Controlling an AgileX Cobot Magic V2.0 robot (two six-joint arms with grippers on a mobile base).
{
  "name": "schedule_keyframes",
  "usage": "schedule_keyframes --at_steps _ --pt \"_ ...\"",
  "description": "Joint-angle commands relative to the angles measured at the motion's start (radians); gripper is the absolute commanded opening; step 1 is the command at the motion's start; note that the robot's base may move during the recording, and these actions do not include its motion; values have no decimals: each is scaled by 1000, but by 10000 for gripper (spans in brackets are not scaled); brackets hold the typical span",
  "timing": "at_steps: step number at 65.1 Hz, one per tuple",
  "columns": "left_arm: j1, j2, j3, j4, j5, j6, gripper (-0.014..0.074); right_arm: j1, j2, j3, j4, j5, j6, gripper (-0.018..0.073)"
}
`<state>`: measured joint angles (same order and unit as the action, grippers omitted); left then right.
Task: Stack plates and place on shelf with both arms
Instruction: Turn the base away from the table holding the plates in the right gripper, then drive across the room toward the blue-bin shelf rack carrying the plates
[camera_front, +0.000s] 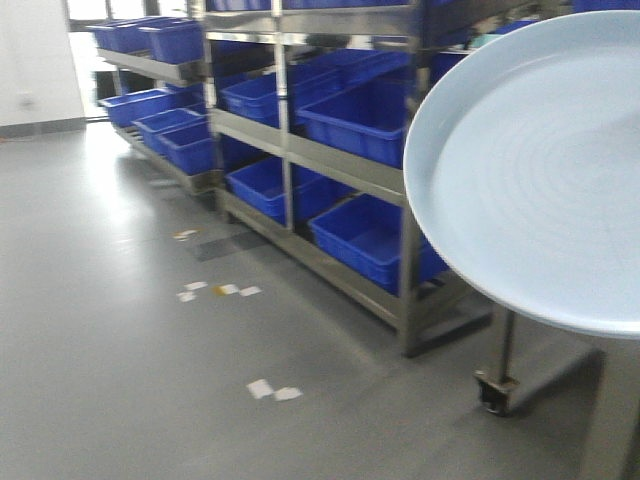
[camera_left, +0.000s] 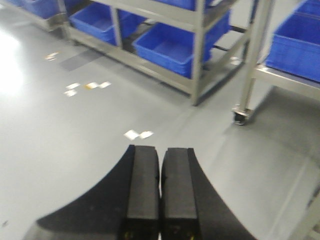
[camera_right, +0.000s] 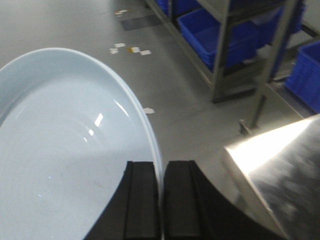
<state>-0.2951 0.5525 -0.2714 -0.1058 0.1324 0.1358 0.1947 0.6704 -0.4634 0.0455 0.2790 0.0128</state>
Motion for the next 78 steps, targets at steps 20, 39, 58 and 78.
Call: schedule_keyframes --at_steps 20,39,58,78 --pt "1 2 -30 -2 -84 -2 100 -7 -7 -34 -1 -97 -4 49" --pt "1 2 -30 -2 -84 -2 100 -7 -7 -34 -1 -97 -4 49" --pt "1 2 -30 -2 -84 -2 100 -7 -7 -34 -1 -97 -4 49" --pt "1 2 -30 -2 -84 -2 100 -7 -7 -34 -1 -97 -4 49"
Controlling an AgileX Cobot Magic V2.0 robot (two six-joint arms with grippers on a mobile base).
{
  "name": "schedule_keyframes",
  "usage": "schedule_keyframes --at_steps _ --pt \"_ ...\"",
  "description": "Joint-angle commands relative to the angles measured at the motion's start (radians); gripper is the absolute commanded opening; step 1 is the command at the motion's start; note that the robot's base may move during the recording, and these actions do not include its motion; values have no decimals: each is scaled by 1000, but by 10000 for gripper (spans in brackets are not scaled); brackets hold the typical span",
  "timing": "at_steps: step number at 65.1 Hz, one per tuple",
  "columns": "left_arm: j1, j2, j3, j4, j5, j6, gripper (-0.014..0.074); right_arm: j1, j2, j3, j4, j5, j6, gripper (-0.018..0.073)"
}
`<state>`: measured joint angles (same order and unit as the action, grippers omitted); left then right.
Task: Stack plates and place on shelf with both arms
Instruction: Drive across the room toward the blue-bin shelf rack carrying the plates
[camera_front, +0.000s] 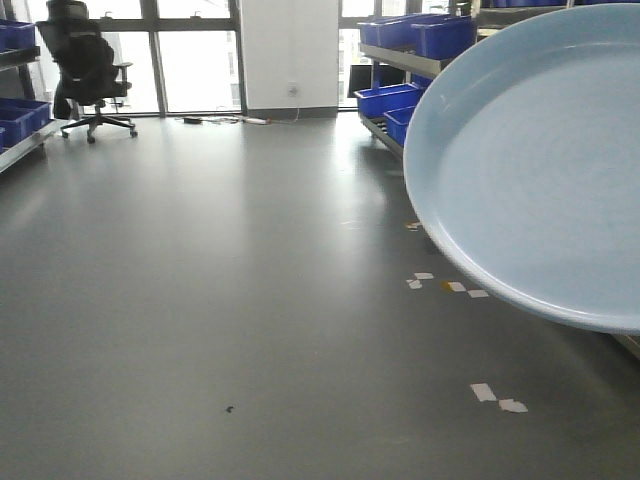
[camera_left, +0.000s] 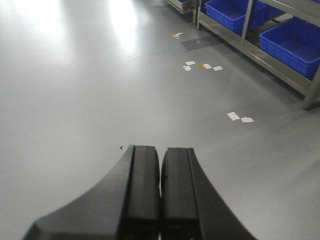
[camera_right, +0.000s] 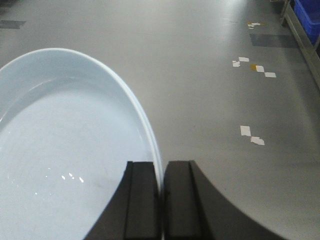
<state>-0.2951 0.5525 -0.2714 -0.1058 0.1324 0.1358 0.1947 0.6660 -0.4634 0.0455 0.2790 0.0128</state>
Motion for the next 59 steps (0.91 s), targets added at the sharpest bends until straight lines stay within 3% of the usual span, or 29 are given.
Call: schedule_keyframes --at_steps 1,59 --pt "1 2 -30 -2 -84 -2 100 -7 -3 -34 -1 -97 -4 49" --pt "1 2 -30 -2 -84 -2 100 -7 -3 -34 -1 -97 -4 49"
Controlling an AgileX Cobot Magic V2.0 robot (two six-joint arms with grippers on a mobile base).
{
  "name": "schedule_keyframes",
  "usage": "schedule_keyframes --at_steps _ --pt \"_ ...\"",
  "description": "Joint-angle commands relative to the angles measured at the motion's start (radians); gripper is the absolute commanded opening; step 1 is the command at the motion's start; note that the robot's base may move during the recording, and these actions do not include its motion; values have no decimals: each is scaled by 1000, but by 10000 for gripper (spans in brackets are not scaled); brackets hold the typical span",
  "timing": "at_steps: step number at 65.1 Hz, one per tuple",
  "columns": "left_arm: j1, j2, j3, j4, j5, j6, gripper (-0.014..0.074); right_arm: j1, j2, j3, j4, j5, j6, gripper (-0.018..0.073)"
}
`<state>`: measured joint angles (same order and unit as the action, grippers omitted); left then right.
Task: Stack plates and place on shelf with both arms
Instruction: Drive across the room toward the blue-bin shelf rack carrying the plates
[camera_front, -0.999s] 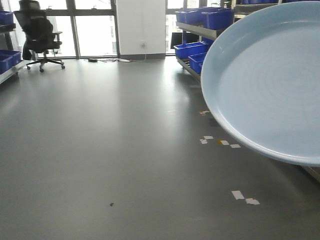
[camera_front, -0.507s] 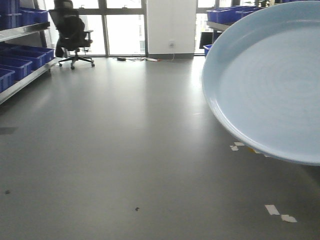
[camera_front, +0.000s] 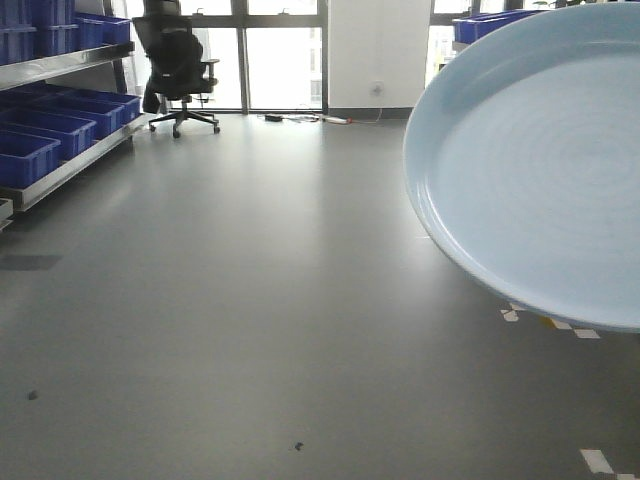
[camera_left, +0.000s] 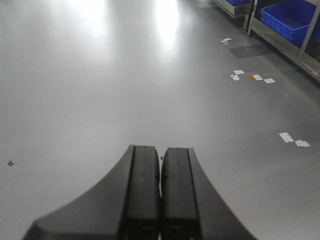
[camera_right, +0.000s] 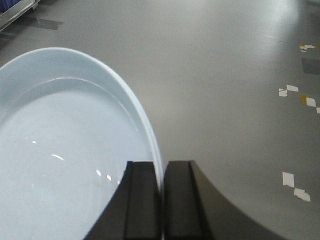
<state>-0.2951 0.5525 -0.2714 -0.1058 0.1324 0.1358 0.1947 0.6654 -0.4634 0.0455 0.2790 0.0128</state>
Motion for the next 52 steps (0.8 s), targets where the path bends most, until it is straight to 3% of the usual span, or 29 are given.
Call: schedule_keyframes --at_steps 1,52 --pt "1 2 -30 -2 -84 -2 100 -7 -2 -34 -1 -97 -4 49" --pt "1 2 -30 -2 -84 -2 100 -7 -2 -34 -1 -97 -4 49"
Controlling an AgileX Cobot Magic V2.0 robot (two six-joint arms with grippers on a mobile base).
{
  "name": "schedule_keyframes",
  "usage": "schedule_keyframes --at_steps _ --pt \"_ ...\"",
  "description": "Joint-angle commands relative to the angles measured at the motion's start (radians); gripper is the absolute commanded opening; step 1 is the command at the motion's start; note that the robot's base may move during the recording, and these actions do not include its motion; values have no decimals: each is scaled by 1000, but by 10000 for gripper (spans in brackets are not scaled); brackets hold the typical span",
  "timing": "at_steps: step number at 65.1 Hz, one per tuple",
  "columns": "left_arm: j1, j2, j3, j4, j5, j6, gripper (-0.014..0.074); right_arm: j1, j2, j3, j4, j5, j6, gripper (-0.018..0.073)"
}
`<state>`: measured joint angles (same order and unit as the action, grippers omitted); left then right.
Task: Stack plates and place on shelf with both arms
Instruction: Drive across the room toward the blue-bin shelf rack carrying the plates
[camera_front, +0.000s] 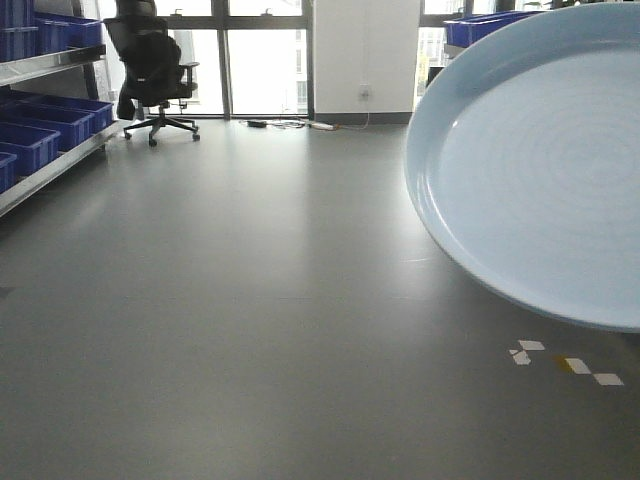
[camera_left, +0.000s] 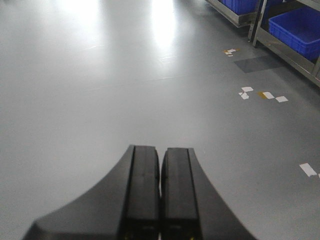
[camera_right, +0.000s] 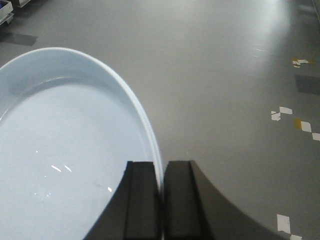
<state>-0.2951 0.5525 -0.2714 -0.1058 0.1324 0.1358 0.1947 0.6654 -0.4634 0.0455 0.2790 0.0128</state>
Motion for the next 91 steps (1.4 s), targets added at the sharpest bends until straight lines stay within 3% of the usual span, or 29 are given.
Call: schedule_keyframes --at_steps 1,91 --pt "1 2 -30 -2 -84 -2 100 -7 -2 -34 -1 -97 -4 49" --pt "1 2 -30 -2 -84 -2 100 -7 -2 -34 -1 -96 -4 49"
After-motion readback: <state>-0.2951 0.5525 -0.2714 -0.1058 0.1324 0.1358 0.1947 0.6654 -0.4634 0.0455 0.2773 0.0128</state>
